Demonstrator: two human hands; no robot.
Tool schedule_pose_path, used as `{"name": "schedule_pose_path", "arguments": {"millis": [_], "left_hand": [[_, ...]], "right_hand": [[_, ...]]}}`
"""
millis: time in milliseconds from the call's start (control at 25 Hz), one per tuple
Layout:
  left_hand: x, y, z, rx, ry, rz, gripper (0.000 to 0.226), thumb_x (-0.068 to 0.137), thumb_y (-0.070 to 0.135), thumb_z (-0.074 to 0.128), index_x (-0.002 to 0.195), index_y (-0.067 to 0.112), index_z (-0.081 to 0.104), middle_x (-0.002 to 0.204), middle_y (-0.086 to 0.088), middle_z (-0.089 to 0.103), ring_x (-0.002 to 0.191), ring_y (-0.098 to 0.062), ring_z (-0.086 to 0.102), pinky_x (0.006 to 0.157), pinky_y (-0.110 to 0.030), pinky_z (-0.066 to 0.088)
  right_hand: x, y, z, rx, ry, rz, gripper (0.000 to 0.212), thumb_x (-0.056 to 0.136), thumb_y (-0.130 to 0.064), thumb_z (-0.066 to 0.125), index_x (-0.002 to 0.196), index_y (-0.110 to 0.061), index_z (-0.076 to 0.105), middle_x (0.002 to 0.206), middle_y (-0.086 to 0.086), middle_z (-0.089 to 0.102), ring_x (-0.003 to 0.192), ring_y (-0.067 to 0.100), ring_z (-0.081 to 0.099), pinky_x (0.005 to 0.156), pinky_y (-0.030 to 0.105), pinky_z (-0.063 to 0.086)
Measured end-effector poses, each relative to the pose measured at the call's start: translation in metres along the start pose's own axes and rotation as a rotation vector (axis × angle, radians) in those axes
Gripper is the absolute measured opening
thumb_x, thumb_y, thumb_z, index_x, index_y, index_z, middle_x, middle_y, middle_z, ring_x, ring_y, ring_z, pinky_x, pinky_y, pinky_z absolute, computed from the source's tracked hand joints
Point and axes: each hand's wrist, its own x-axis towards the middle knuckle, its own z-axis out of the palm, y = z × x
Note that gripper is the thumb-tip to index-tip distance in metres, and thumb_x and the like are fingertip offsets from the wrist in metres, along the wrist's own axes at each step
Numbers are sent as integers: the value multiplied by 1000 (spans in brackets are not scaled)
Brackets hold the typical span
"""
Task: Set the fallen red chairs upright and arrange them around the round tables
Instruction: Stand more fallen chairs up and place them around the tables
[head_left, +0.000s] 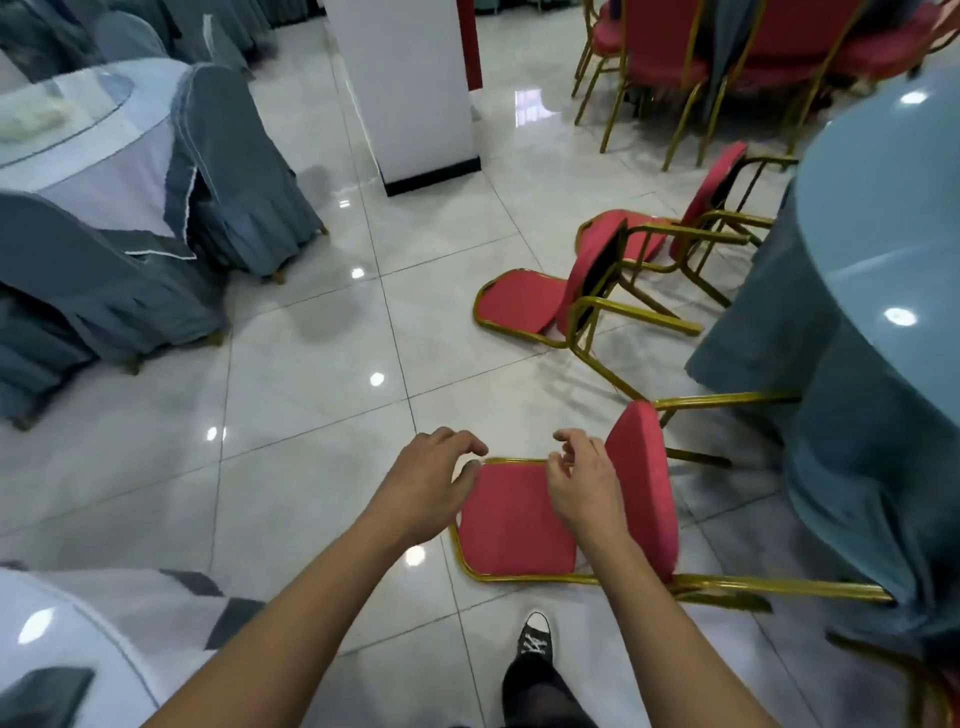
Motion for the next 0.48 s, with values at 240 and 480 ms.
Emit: {"name": "schedule_pose_path", "arguments": {"millis": [240, 480], "left_hand": [[115, -25, -39, 50, -72, 83, 28, 103, 31, 45, 127, 31, 59, 128, 11, 57, 123, -11, 46, 104, -32, 41], [257, -28, -29, 128, -295, 381, 27, 103, 28, 46, 125, 29, 61, 125, 10, 59, 121, -11, 47, 102, -30, 41]], "right_hand": [[87, -23, 16, 27, 84, 90, 30, 97, -26, 51, 126, -24, 58, 120, 1, 56, 112, 19, 58, 93, 43, 50], [165, -8, 22, 101, 394, 358, 29, 96, -26, 54, 124, -24, 59, 117, 0, 58, 108, 20, 57, 96, 45, 48]]}}
